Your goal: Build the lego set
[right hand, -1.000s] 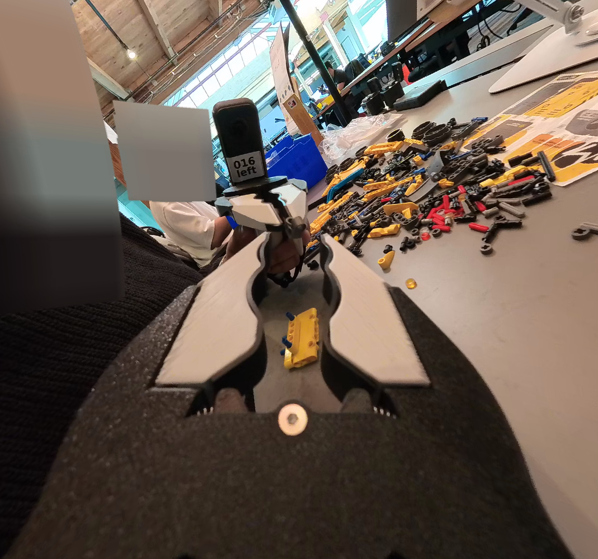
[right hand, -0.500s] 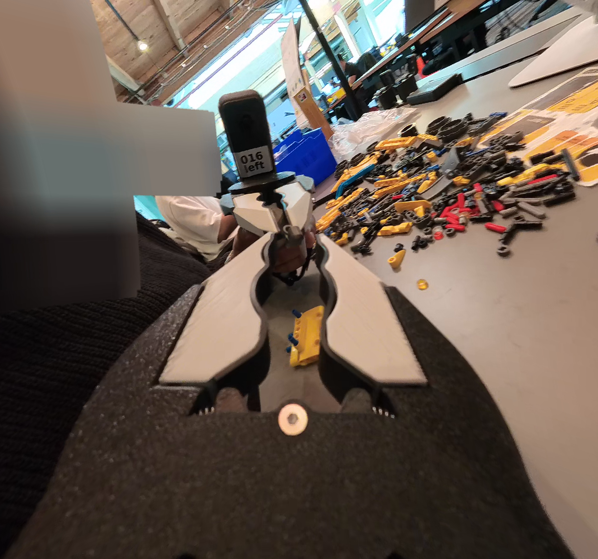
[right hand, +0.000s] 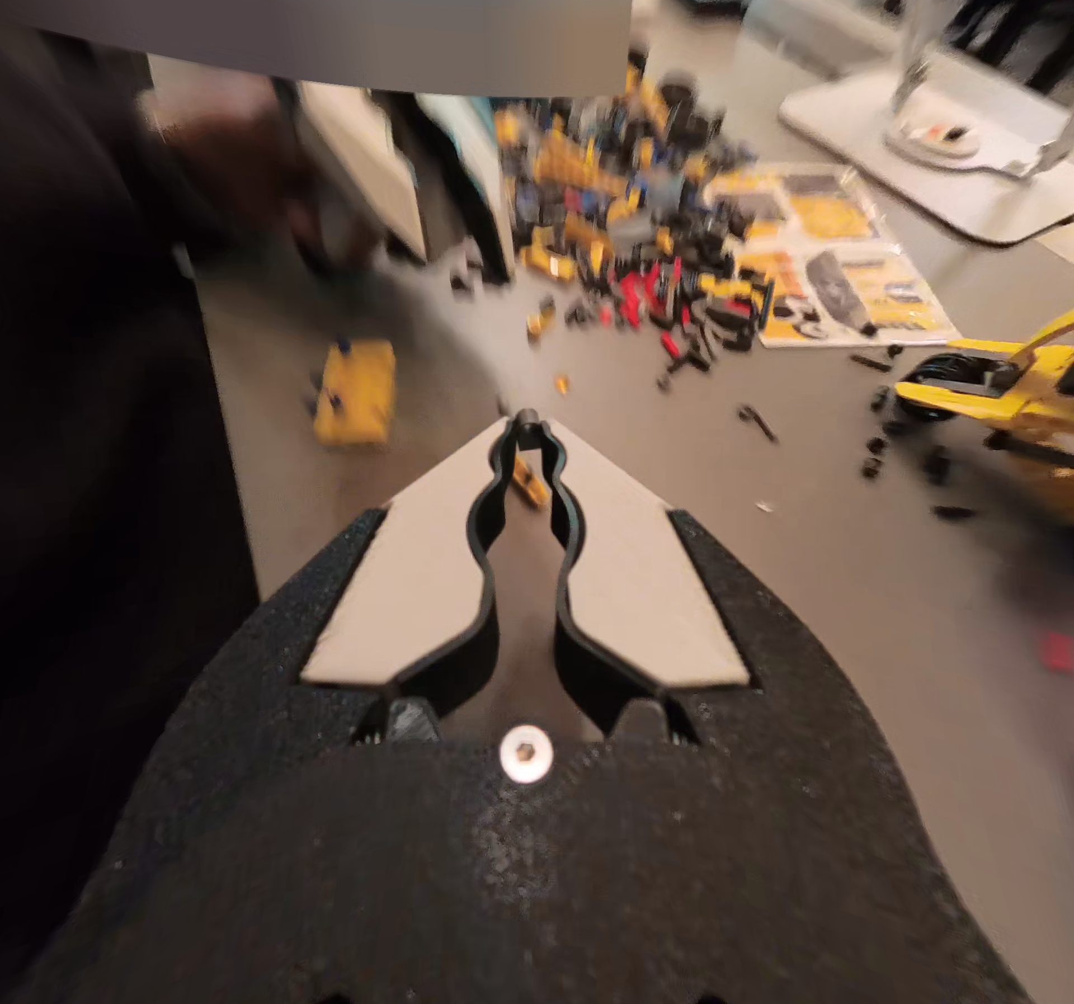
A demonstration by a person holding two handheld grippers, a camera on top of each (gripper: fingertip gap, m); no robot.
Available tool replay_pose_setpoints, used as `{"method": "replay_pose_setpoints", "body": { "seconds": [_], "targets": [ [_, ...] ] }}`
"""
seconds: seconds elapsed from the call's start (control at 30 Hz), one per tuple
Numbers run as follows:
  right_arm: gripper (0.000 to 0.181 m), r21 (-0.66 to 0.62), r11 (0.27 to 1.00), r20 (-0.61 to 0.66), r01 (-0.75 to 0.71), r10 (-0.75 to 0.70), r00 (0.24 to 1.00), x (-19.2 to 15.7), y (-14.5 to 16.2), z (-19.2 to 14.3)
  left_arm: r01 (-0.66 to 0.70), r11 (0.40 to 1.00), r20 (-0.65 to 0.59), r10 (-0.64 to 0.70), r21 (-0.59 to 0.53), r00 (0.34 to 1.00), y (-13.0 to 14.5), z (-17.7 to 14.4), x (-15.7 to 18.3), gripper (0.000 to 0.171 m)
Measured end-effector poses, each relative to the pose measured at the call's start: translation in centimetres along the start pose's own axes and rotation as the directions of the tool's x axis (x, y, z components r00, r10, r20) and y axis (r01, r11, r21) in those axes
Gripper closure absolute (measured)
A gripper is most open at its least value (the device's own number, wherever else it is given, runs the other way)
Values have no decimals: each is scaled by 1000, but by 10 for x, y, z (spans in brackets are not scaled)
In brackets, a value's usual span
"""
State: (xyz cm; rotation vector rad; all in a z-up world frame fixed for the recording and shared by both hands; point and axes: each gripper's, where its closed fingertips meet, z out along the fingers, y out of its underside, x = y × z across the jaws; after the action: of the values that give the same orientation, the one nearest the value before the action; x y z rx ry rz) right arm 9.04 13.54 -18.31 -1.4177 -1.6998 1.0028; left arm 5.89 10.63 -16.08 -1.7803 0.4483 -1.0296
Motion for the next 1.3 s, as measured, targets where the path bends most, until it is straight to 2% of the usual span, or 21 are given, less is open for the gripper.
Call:
{"method": "replay_pose_setpoints", "body": {
  "seconds": [0.1, 0.2, 0.33, 0.57, 0.83, 1.07, 1.3],
  "targets": [
    [174, -84, 990, 117, 113, -103, 988, 1, 9, -3, -17, 1000, 11, 17, -6, 1000, 0, 0, 1, 142],
    [175, -83, 981, 308, 174, -141, 941, -7, 13, -1, -32, 999, 24, 33, -22, 999, 2, 0, 0, 142],
    [175, -60, 976, 405, 208, -167, 899, -2, 13, 12, -22, 998, -10, 22, -64, 1000, 10, 3, 4, 145],
    [175, -100, 968, 450, 230, -162, 878, 1, 29, 24, -21, 990, -9, 20, -137, 1000, 23, 9, 2, 145],
    [175, -87, 972, 477, 218, -152, 866, 0, 36, 22, 4, 991, -13, -6, -130, 1000, 22, 8, 0, 144],
    [175, -64, 962, 480, 266, -204, 854, -2, 35, 23, 16, 991, -12, -18, -130, 1000, 22, 8, -1, 142],
    [175, -113, 964, 500, 239, -153, 852, -1, 39, 24, 21, 991, -9, -22, -134, 1000, 22, 9, -2, 142]
  ]
}}
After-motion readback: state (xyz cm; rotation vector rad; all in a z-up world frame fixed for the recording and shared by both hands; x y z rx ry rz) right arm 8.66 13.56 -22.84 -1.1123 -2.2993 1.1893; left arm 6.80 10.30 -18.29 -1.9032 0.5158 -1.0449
